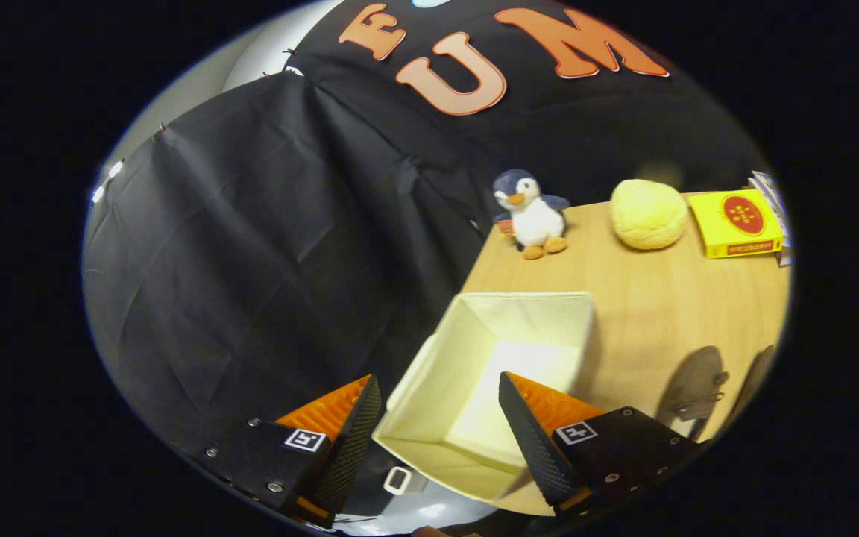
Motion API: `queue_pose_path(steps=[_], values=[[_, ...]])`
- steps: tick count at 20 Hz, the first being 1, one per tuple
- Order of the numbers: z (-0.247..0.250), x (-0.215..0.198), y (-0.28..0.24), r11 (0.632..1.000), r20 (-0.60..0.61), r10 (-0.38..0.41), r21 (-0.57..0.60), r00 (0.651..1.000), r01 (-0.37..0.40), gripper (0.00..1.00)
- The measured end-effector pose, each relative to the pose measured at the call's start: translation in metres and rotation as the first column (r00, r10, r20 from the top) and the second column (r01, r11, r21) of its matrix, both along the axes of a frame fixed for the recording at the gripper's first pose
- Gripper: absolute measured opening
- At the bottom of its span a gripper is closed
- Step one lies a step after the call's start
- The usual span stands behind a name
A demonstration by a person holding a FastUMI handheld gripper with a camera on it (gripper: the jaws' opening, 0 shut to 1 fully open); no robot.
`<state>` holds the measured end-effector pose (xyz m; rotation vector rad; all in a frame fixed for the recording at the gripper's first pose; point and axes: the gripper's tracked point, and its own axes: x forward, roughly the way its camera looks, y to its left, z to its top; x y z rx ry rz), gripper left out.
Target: Open the storage box then place both shoes into the box .Put the left shoe in first, then the right shoe, with the right side of both shoes facing outward in a uniform manner.
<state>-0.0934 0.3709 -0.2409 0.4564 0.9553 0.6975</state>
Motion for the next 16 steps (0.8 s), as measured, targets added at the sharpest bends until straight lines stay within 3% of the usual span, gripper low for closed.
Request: queue_pose_path(steps=[4,8,11,16], values=[[-0.055,-0.007,-0.095,0.978,0.004,-0.072,-0.196,0.997,0.071,0.96],[-0.113,-0.028,-0.173,0.925,-0.025,-0.122,-0.364,0.992,0.104,0.96],[-0.143,-0.04,-0.197,0.911,-0.052,-0.11,-0.405,0.993,0.08,0.95],[-0.181,-0.031,-0.21,0.898,-0.058,-0.129,-0.431,0.99,0.092,0.79]])
